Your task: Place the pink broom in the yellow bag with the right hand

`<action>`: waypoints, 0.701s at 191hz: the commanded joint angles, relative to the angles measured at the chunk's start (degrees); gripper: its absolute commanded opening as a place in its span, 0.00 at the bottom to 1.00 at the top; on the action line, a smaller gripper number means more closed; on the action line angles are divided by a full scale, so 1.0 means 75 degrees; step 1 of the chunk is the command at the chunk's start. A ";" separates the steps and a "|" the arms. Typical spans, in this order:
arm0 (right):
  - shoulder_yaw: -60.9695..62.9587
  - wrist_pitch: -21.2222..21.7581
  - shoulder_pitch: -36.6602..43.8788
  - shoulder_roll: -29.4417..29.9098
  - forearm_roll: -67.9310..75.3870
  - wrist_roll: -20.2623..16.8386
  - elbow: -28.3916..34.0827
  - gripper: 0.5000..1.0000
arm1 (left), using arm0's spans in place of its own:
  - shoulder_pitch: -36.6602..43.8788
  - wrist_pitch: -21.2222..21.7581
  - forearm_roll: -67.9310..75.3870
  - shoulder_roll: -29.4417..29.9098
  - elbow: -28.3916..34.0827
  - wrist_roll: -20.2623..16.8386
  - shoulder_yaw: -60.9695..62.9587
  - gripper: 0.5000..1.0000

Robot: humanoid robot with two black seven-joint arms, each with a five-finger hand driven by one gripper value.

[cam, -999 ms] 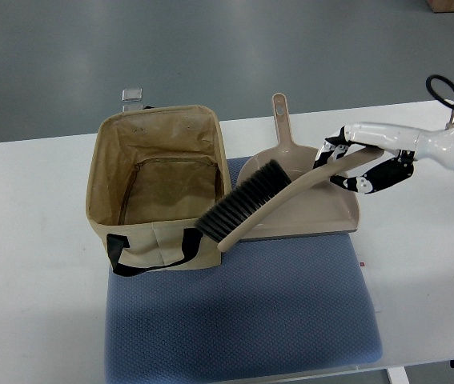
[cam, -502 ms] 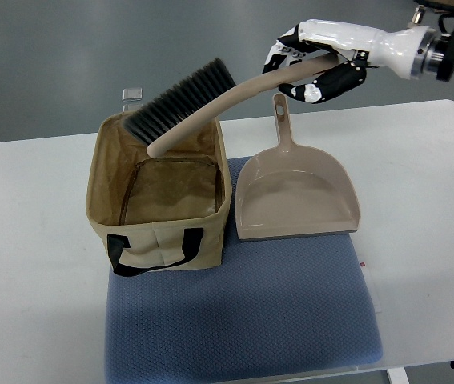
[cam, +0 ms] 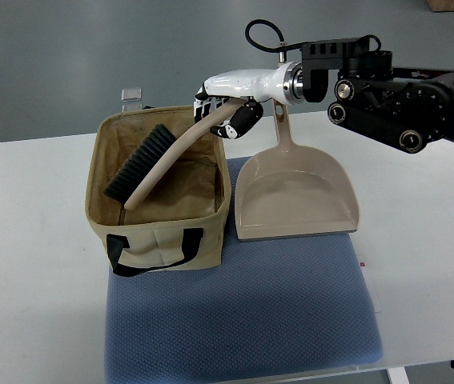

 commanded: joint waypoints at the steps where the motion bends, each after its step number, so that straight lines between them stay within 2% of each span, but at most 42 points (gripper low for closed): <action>1: -0.0238 -0.0063 -0.0009 0.0118 -0.0059 -0.0014 -0.0230 0.00 | -0.0004 0.0000 -0.0003 0.0000 -0.0050 0.0000 -0.0002 1.00; 28: -0.0308 -0.0098 -0.0021 0.0154 -0.0106 -0.0003 -0.0230 0.00 | -0.0004 0.0000 -0.0003 0.0000 -0.0038 0.0000 -0.0002 1.00; 29: -0.0308 -0.0087 -0.0033 0.0165 -0.0106 -0.0003 -0.0230 0.06 | -0.0004 0.0000 -0.0014 0.0000 -0.0038 0.0000 -0.0002 1.00; 30: -0.0308 -0.0086 -0.0033 0.0165 -0.0106 -0.0003 -0.0230 0.06 | -0.0004 0.0000 -0.0014 0.0000 -0.0038 0.0000 -0.0002 1.00; 31: -0.0296 -0.0086 -0.0033 0.0177 -0.0106 -0.0003 -0.0230 0.21 | -0.0004 0.0000 -0.0014 0.0000 -0.0038 0.0000 -0.0002 1.00; 32: -0.0296 -0.0086 -0.0033 0.0177 -0.0106 -0.0003 -0.0230 0.21 | -0.0004 0.0000 -0.0014 0.0000 -0.0038 0.0000 -0.0002 1.00; 33: -0.0296 -0.0086 -0.0033 0.0189 -0.0106 -0.0003 -0.0230 0.35 | -0.0004 0.0000 -0.0014 0.0000 -0.0038 0.0000 -0.0002 1.00; 34: -0.0296 -0.0086 -0.0033 0.0189 -0.0106 -0.0003 -0.0230 0.36 | -0.0004 0.0000 -0.0014 0.0000 -0.0038 0.0000 -0.0002 1.00; 35: -0.0296 -0.0075 -0.0033 0.0212 -0.0094 -0.0003 -0.0230 0.49 | -0.0004 0.0000 -0.0014 0.0000 -0.0038 0.0000 -0.0002 1.00; 36: -0.0296 -0.0075 -0.0033 0.0212 -0.0094 -0.0003 -0.0230 0.49 | -0.0004 0.0000 -0.0014 0.0000 -0.0038 0.0000 -0.0002 1.00; 37: -0.0296 -0.0075 -0.0044 0.0224 -0.0094 -0.0003 -0.0230 0.59 | -0.0004 0.0000 -0.0014 0.0000 -0.0038 0.0000 -0.0002 1.00; 38: -0.0296 -0.0075 -0.0044 0.0224 -0.0094 -0.0003 -0.0230 0.59 | -0.0004 0.0000 -0.0014 0.0000 -0.0038 0.0000 -0.0002 1.00; 39: -0.0296 -0.0063 -0.0044 0.0236 -0.0094 0.0009 -0.0230 0.66 | -0.0004 0.0000 -0.0014 0.0000 -0.0038 0.0000 -0.0002 1.00; 41: -0.0296 -0.0063 -0.0044 0.0236 -0.0094 0.0009 -0.0230 0.66 | -0.0004 0.0000 -0.0014 0.0000 -0.0038 0.0000 -0.0002 1.00; 42: -0.0296 -0.0063 -0.0044 0.0259 -0.0094 -0.0002 -0.0230 0.71 | -0.0004 0.0000 -0.0014 0.0000 -0.0038 0.0000 -0.0002 1.00; 46: -0.0285 -0.0051 -0.0033 0.0294 -0.0083 0.0009 -0.0218 0.76 | -0.0004 0.0000 -0.0014 0.0000 -0.0026 0.0000 -0.0002 1.00; 64: -0.0273 -0.0040 -0.0009 0.0271 -0.0036 0.0009 -0.0171 0.86 | -0.0004 0.0000 -0.0014 0.0000 -0.0026 0.0000 -0.0002 1.00; 103: -0.0097 -0.0040 0.0331 -0.0104 0.0175 -0.0014 0.0051 0.86 | -0.0004 0.0000 -0.0014 0.0000 -0.0026 0.0000 -0.0014 1.00; 134: 0.1450 -0.0016 0.0307 -0.0432 0.1054 -0.0061 0.0051 0.86 | -0.0004 0.0000 -0.0014 0.0000 -0.0015 0.0000 -0.0014 1.00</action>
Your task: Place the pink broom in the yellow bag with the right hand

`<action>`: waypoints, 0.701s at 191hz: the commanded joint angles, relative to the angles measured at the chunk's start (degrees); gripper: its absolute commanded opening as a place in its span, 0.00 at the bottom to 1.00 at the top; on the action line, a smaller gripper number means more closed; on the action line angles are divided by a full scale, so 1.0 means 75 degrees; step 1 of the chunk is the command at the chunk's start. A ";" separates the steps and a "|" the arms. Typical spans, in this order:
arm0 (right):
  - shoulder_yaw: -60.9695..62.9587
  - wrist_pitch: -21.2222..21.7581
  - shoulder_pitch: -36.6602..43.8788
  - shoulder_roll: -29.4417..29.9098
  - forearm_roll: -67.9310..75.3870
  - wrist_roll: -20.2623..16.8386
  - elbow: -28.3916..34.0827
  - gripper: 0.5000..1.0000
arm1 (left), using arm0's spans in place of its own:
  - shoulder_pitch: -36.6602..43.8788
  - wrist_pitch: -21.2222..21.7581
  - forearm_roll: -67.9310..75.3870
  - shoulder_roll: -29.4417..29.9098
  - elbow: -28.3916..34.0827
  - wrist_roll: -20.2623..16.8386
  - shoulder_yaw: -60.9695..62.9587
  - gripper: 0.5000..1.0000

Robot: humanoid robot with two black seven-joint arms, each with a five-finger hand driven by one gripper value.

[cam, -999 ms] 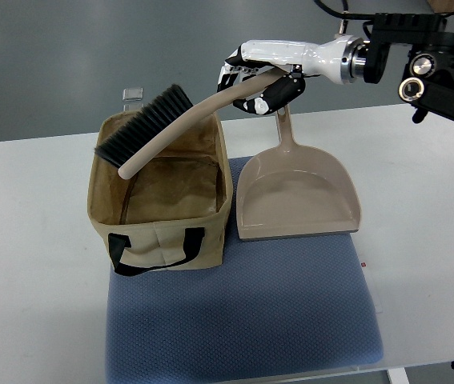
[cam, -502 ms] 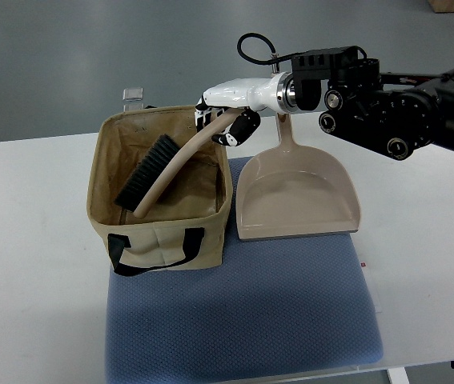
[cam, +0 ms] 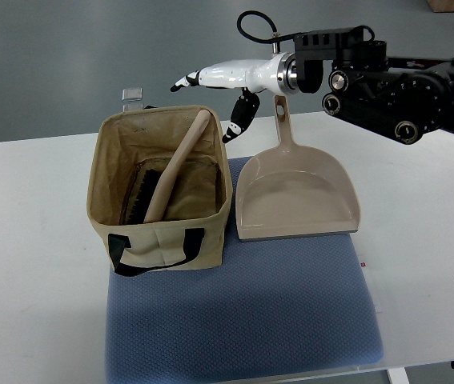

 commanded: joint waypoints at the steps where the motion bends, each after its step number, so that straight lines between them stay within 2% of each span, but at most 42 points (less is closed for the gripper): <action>1: 0.1055 -0.0003 -0.0063 -0.0207 0.0681 -0.0024 -0.0010 0.86 | 0.0000 0.0000 0.0000 0.0000 0.0006 0.0000 -0.0012 1.00; 58: 0.4232 -0.0155 -0.1973 -0.0559 0.3799 -0.0001 -0.0115 0.86 | 0.0000 0.0012 0.0000 0.0000 0.0018 0.0000 -0.0012 1.00; 84: 0.5486 -0.0366 -0.2993 -0.0372 0.5171 0.0058 -0.0385 0.86 | 0.0000 0.0012 0.0000 0.0000 0.0053 0.0000 -0.0012 1.00; 107: 0.6177 -0.0788 -0.3778 0.0050 0.6155 0.0128 -0.0736 0.86 | 0.0000 0.0000 0.0000 0.0000 0.0053 0.0000 0.0011 1.00; 121: 0.6458 -0.1057 -0.4094 0.0495 0.6307 0.0467 -0.1134 0.86 | 0.0000 0.0000 0.0000 0.0000 0.0053 0.0000 0.0000 1.00; 134: 0.6775 -0.1022 -0.4352 0.0730 0.6424 0.0831 -0.1498 0.86 | 0.0000 0.0012 0.0000 0.0000 0.0053 0.0000 0.0000 1.00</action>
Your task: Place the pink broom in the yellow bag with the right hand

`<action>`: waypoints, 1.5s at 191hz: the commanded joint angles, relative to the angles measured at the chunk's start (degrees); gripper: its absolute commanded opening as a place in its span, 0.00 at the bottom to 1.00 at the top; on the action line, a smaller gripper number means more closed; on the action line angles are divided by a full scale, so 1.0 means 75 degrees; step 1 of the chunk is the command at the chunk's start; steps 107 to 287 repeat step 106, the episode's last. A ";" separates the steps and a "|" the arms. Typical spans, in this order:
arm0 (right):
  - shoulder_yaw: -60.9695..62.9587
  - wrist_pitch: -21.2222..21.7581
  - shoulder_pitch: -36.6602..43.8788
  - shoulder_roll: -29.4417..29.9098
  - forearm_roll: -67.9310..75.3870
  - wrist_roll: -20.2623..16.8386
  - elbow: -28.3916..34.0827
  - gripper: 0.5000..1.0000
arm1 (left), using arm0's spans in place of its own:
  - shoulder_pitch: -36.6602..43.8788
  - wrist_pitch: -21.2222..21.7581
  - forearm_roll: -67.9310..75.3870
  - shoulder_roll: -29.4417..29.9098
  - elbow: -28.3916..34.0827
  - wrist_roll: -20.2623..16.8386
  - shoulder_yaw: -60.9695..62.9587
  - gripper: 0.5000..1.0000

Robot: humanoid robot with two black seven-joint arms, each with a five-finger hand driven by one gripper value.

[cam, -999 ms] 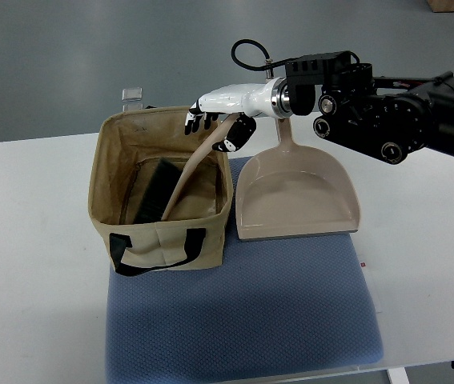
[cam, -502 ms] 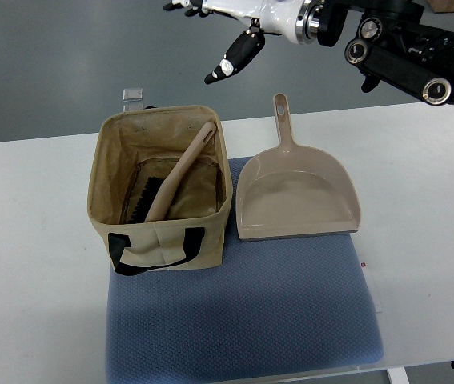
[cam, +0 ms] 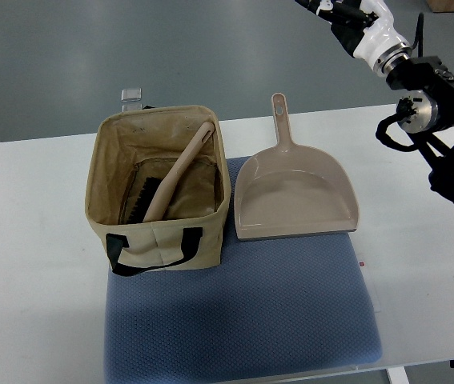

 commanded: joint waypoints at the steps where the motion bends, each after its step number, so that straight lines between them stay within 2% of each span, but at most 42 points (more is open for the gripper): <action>1: 0.0522 -0.0078 -0.0460 0.0453 0.0257 0.0540 -0.0573 0.86 | 0.0001 0.0004 -0.0001 0.0000 0.0001 0.0000 -0.0004 1.00; 64: 0.1132 0.0485 -0.1327 0.0746 0.2765 0.0622 -0.0714 0.86 | 0.0001 0.0004 -0.0001 0.0000 -0.0011 0.0012 0.0008 1.00; 80: 0.1132 0.0660 -0.1386 0.0758 0.2777 0.0634 -0.0714 0.86 | 0.0001 -0.0008 -0.0001 0.0000 -0.0023 0.0000 -0.0004 1.00; 287: 0.1132 0.0637 -0.1410 0.0735 0.2777 0.0646 -0.0714 0.86 | 0.0001 0.0004 -0.0001 0.0000 -0.0023 0.0012 -0.0004 1.00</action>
